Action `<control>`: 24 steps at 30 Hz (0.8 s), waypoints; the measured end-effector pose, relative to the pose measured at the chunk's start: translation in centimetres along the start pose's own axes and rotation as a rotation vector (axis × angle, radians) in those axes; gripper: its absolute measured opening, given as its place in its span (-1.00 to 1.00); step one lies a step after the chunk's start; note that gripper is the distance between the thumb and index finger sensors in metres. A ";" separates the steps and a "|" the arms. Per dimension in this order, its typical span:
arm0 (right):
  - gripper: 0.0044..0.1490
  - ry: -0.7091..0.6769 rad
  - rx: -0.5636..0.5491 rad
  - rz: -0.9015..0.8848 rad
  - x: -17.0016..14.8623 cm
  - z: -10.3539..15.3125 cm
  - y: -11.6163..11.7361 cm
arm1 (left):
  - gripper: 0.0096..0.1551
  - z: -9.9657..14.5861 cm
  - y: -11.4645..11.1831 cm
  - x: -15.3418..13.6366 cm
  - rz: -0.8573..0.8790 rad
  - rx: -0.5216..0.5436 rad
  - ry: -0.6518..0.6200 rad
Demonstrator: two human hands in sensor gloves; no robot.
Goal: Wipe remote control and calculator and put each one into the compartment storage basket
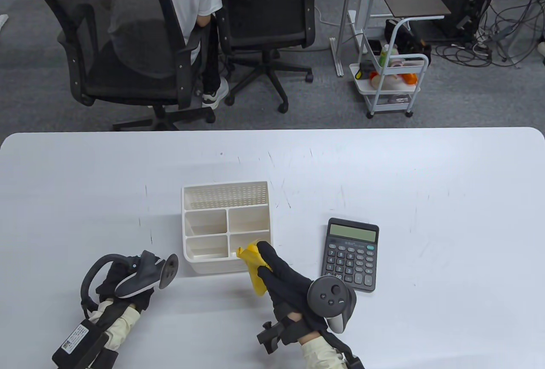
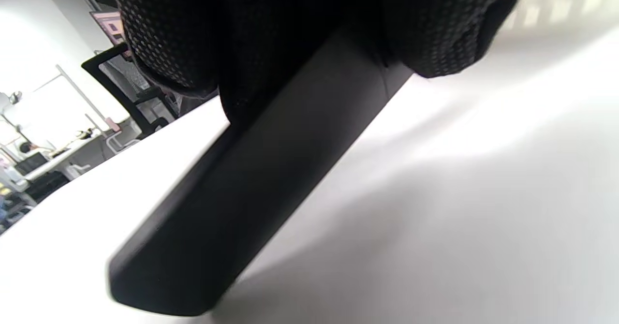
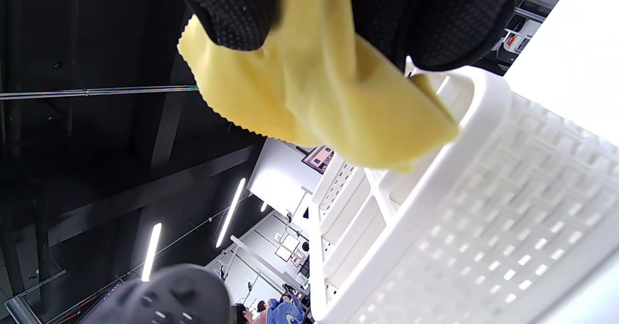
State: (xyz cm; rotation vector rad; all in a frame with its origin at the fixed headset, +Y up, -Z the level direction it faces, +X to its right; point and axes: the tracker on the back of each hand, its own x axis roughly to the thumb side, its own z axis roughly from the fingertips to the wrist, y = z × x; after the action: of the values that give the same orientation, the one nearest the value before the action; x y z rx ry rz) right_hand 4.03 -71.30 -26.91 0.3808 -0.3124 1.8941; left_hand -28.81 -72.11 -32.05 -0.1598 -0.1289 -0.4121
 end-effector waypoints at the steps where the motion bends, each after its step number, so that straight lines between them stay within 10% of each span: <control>1: -0.36 0.000 0.000 0.000 0.0 0.0 0.0 | -0.50 0.3 0.7 -0.2 0.044 0.020 -0.004; 11: -0.36 -0.003 -0.004 -0.004 0.1 0.0 -0.1 | -0.50 4.1 8.7 -2.3 0.526 0.307 -0.098; 24: -0.35 0.082 -0.086 -0.046 -0.3 0.1 -0.8 | -0.49 4.7 10.8 3.6 0.934 0.473 -0.263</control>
State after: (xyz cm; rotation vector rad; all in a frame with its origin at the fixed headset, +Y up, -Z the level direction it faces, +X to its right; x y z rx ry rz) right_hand 4.88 -71.30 -26.93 0.2497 -0.3266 1.8389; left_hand -21.54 -62.93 -28.26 0.1991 -0.3829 0.5763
